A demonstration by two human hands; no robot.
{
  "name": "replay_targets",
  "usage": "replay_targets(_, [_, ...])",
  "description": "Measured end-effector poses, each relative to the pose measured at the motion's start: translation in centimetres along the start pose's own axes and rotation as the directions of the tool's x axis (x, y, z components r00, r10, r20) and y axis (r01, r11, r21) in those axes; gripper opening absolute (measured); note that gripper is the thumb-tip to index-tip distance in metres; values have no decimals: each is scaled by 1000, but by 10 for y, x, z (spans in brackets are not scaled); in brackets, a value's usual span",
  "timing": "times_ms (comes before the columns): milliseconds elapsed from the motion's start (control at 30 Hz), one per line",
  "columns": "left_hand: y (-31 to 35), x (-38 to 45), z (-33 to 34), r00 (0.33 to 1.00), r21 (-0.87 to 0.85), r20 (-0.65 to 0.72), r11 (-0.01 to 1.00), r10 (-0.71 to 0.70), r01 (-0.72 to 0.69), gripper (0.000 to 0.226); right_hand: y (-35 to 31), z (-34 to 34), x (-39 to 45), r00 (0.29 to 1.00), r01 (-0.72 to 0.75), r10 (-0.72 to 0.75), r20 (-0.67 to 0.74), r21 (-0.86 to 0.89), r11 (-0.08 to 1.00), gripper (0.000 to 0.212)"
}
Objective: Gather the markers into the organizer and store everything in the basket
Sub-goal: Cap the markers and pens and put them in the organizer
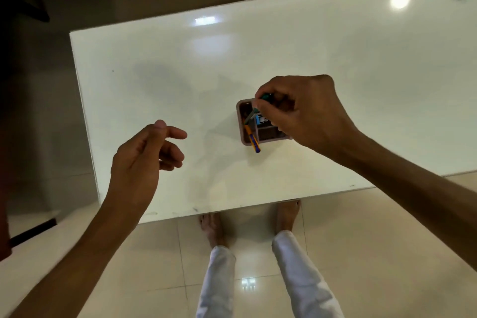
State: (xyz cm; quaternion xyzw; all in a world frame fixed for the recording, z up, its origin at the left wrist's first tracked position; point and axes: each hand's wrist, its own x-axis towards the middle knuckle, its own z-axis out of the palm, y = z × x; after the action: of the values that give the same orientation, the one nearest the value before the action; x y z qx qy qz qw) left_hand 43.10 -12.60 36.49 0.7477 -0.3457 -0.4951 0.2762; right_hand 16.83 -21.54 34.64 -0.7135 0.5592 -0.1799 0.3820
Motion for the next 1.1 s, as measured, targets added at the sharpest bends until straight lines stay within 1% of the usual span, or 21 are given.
replay_targets(200, [-22, -1, -31, 1000, -36, 1, 999, -19, 19, 44, 18, 31, 12, 996, 70, -55, 75, -217, 974, 16])
replay_targets(300, [-34, -4, -43, 1000, -48, -1, 998, -31, 31, 45, 29, 43, 15, 988, 68, -22, 154, -303, 951, 20])
replay_targets(367, [-40, -5, -51, 999, -56, 1, 998, -40, 39, 45, 29, 50, 16, 986, 44, 11, 164, -328, 944, 21])
replay_targets(500, [-49, -8, -63, 998, -67, 11, 996, -55, 55, 45, 24, 52, 20, 986, -12, 64, 157, -312, 950, 21])
replay_targets(567, [-50, -9, -67, 998, -68, 23, 996, -55, 56, 46, 22, 52, 20, 988, -38, 83, 127, -320, 947, 23])
replay_targets(633, [-52, -10, -70, 998, -61, 32, 997, -49, 51, 46, 18, 50, 19, 990, -106, 127, 56, -291, 951, 36])
replay_targets(700, [-53, -12, -71, 998, -50, 42, 998, -40, 42, 46, 12, 42, 14, 984, -175, 174, -23, -216, 961, 51])
replay_targets(733, [-52, -15, -72, 998, -42, 48, 998, -33, 35, 45, 9, 39, 8, 982, -188, 178, -69, -190, 964, 50])
replay_targets(800, [-50, -16, -74, 997, -18, 70, 1000, -17, 19, 45, 6, 33, 2, 974, -189, 160, -159, -185, 965, 41])
replay_targets(867, [-50, -22, -75, 995, 11, 104, 1000, -11, 10, 45, 4, 28, -15, 967, -196, 159, -198, -185, 963, 38])
replay_targets(1000, [-50, -36, -74, 987, 59, 160, 998, -29, 20, 45, -7, 24, -61, 964, -227, 207, -166, -112, 967, 27])
replay_targets(1033, [-50, -42, -74, 982, 86, 186, 996, -37, 21, 44, -10, 24, -75, 967, -226, 210, -143, -105, 968, 25])
replay_targets(1100, [-50, -56, -74, 956, 149, 282, 988, -78, 37, 41, -18, 27, -103, 970, -238, 231, -76, -103, 966, 23])
